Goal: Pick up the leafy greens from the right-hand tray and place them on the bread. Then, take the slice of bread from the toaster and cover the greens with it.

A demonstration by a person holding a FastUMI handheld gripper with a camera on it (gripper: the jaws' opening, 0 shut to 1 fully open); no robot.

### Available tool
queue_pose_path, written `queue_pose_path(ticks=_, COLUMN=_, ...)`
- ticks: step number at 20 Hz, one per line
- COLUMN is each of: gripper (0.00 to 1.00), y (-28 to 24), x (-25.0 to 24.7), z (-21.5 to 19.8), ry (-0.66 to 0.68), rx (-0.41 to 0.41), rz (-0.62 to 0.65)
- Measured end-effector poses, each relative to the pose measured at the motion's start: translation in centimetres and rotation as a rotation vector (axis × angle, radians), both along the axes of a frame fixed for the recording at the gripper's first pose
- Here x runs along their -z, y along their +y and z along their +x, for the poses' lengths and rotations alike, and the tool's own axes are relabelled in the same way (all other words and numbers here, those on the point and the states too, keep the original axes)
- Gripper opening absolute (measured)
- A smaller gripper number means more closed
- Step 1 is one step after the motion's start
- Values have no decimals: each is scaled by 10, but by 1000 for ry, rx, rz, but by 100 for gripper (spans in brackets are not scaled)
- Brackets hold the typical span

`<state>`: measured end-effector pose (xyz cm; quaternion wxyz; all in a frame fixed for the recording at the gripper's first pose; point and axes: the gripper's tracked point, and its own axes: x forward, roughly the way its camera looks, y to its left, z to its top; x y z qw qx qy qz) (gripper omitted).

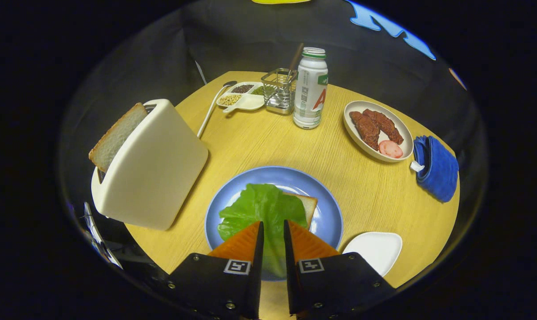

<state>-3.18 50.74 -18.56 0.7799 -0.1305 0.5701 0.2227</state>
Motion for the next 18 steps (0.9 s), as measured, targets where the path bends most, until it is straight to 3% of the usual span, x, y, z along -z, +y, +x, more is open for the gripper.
queue_pose_path(ticks=10, gripper=25, y=5, x=-19, z=-10, ry=-72, rx=-4, rz=2)
queue_pose_path(ticks=18, gripper=25, y=25, x=-44, z=-24, ry=-316, rx=26, rz=53)
